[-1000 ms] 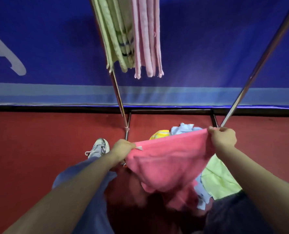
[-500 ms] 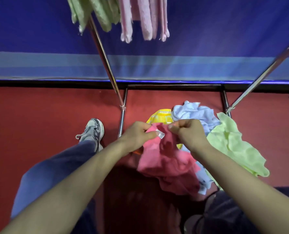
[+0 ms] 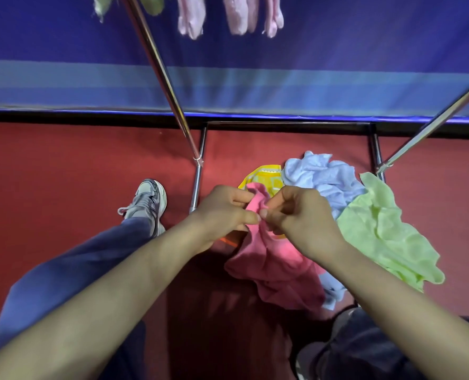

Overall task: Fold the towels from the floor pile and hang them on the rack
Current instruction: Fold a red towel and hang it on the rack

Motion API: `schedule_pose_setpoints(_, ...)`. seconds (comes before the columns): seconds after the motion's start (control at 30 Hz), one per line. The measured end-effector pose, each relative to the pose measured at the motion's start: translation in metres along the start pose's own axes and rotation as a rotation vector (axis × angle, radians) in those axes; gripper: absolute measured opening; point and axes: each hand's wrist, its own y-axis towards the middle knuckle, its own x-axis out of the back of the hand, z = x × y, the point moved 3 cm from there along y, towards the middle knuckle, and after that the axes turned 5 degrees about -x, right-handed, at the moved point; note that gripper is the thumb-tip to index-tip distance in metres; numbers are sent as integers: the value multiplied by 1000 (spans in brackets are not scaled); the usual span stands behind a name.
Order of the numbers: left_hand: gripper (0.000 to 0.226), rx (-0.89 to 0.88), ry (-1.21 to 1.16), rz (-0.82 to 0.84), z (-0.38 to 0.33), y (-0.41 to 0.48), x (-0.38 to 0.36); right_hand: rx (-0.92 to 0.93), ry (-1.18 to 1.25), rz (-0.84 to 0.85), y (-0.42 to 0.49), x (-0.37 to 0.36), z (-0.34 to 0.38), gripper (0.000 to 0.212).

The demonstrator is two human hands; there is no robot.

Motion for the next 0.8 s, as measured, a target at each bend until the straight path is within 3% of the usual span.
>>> schedule_pose_setpoints(0.3,47,60,-213,-70,1,1,6,13,5,-2,-2,-1,4,22)
schedule_pose_setpoints(0.63,57,-36,-130,-66,-3,1,4,-26,59,48,-2,-4,5,17)
schedule_pose_setpoints(0.8,61,-89,-41,-86,-2,1,5,-30,35,78,0,-5,2,28)
